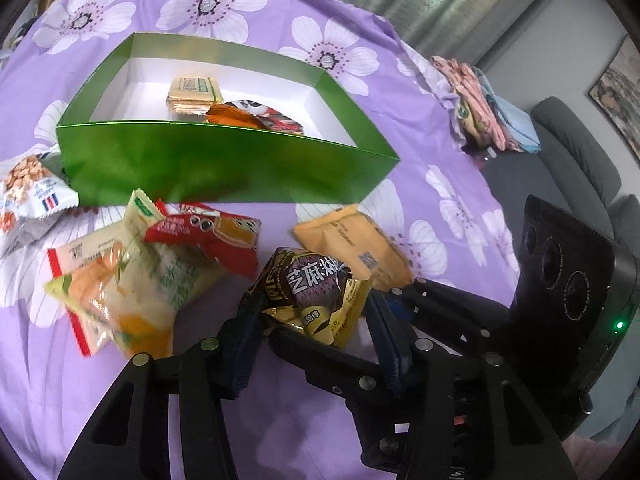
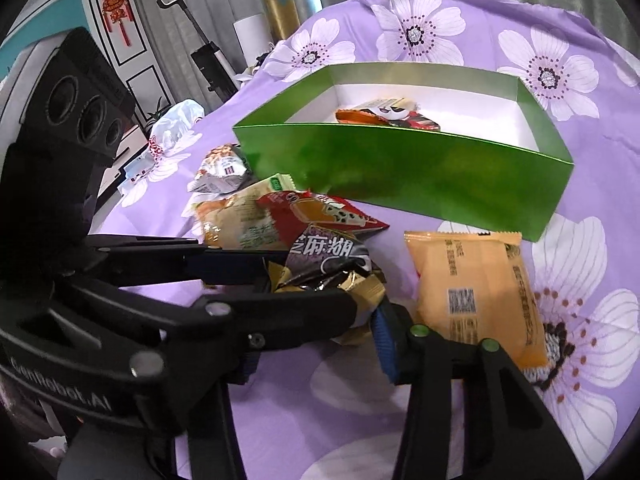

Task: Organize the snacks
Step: 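Close the left tool on the dark brown-and-gold sesame bag, then carry the sesame bag into the green box and open the left tool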

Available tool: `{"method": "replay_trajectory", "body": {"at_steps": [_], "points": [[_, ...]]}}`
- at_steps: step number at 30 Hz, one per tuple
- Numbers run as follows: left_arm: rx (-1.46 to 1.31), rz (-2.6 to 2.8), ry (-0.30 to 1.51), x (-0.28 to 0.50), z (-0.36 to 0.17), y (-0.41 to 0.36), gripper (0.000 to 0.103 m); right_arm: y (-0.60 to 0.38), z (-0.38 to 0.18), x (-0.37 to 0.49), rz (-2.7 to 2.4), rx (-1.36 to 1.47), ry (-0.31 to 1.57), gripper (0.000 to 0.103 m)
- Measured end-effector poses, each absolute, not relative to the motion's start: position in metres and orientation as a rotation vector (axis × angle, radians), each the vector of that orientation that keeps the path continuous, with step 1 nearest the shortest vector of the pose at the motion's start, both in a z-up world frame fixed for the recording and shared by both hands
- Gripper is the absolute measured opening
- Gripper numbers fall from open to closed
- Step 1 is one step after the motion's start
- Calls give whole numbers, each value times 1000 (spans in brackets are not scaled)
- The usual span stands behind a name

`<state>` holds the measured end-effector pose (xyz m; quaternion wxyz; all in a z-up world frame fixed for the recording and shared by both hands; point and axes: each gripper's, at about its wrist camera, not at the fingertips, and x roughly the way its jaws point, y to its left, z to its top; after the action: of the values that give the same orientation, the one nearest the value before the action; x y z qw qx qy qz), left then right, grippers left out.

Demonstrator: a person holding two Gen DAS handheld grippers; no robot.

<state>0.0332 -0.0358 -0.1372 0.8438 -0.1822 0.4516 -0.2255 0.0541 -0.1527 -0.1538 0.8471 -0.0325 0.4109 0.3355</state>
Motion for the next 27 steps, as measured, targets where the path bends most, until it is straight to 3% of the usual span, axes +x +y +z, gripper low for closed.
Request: {"method": "replay_trajectory", "body": {"at_steps": [13,27], "points": [[-340,-498,846,2,-90,-47,51,-164,-112,12,708,-79,756,47],[-285,-491,737,50,-48,-46,51,-165,-75,44,682,-93,612,47]]}}
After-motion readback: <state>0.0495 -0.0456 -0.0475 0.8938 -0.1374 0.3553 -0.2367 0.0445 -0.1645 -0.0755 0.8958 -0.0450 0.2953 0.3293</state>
